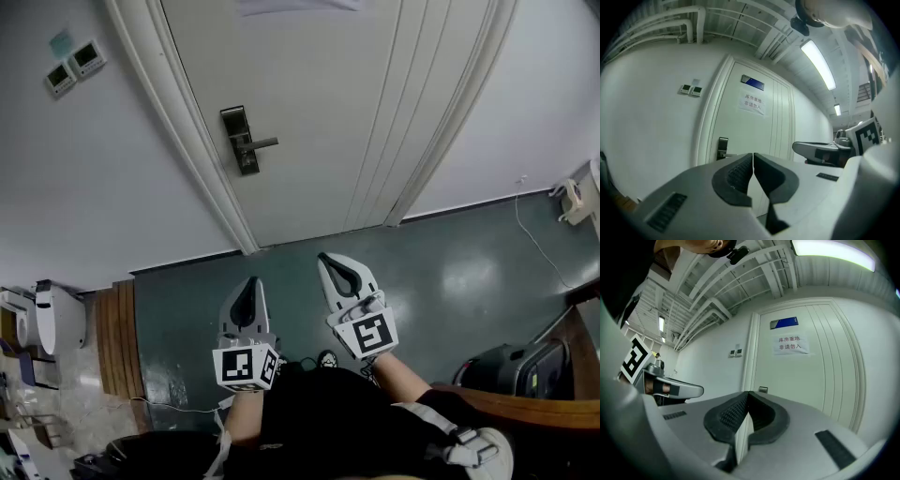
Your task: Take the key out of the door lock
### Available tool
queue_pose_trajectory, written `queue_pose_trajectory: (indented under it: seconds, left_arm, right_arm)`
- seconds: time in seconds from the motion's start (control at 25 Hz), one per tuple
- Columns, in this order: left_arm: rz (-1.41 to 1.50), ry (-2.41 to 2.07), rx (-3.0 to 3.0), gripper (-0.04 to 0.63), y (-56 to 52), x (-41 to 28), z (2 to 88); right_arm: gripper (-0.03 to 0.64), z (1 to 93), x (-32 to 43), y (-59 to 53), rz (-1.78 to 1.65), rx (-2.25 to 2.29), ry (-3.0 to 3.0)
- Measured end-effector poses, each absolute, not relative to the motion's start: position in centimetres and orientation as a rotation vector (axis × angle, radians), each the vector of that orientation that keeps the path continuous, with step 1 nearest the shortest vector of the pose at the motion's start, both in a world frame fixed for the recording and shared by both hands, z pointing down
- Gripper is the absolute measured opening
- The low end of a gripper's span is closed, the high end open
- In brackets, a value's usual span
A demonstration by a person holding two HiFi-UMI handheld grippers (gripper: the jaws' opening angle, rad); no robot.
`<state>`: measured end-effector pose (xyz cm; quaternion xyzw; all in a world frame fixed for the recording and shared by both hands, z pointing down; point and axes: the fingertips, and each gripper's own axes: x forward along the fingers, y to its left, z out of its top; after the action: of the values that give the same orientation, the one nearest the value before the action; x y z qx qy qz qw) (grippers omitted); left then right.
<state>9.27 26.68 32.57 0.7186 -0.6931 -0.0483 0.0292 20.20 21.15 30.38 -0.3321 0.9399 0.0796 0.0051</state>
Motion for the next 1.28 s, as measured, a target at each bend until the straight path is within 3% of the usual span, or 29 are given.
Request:
queue_pose_trajectory:
  seconds: [0.4,0.52,0.64,0.88,1.04,1.28]
  left_arm:
    - [-0.114,-2.104,2.202,0.026,26.6,9.1,34.3]
    - [-0.096,-2.093,2.193,0.026,26.4,8.9,35.2]
    - [-0.076,-2.072,2.159,0.026,26.5,8.3,36.8]
    - [-0.049,-2.062,2.107,0.026,27.2,6.7,38.8]
    - [-0.057,-2.054,2.109,0.026,27.6,5.2,39.1]
    - [-0.067,-2.054,2.085,0.026,28.6,2.2,39.7]
  right_arm:
    - [0.009,32.3,19.2,21.4,0.085,-0.987,2.958]
    - [0.012,33.9,18.2,21.7,-0.102,-0.915,2.960]
    - [0.088,35.8,17.7,21.6,-0.382,-0.828,2.926]
    - [0.220,37.9,17.0,21.0,-0.589,-0.788,2.869]
    - [0.252,38.2,15.5,21.3,-0.421,-0.840,2.956]
    - [0.244,38.3,12.5,21.7,-0.386,-0.858,2.979]
